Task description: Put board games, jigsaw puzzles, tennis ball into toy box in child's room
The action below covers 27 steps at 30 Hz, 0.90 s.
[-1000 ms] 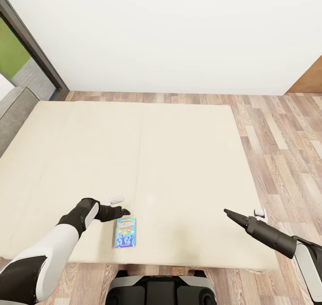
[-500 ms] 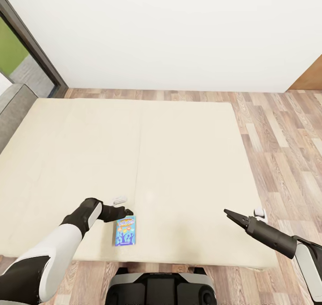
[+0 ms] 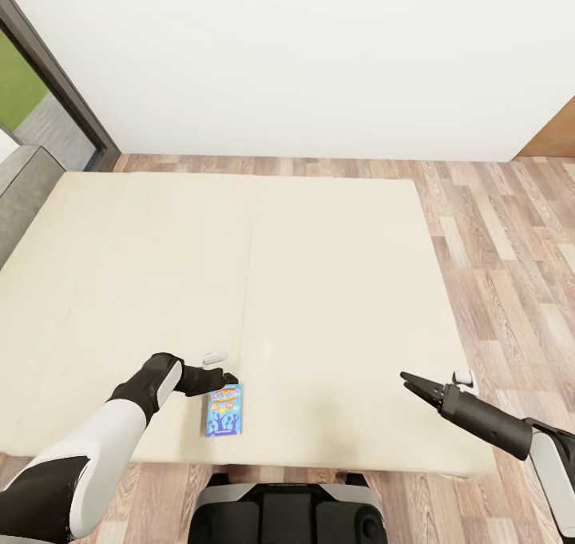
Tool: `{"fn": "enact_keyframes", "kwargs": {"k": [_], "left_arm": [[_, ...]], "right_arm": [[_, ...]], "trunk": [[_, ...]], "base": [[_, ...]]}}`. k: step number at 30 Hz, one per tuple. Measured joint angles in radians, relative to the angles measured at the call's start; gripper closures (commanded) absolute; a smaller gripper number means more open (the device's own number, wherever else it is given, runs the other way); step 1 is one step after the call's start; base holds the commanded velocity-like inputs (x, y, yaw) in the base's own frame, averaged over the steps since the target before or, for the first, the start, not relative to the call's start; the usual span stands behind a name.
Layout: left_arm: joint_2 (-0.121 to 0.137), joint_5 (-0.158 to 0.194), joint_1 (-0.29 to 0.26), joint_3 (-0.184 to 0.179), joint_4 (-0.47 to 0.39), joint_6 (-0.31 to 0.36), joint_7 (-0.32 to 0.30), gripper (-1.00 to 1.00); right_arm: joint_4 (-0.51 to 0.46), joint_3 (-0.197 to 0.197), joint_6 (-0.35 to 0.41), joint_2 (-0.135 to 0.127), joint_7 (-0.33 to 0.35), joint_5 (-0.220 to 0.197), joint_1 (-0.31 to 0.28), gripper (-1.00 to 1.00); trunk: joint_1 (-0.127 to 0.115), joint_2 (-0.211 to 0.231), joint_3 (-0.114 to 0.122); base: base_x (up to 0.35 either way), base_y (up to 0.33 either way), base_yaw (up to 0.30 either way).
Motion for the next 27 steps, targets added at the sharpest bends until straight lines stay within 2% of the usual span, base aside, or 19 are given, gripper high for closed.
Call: {"fn": "enact_keyframes", "kwargs": {"k": [27], "left_arm": [[0.007,-0.004,0.0,-0.001,-0.001,-0.005,0.004,-1.0]], "right_arm": [[-0.013,-0.012,0.028,0.0,0.0,0.008,0.0,-1.0]], "trunk": [[0.0,0.0,-0.01]], "base": [[0.0,0.0,0.0]]}}
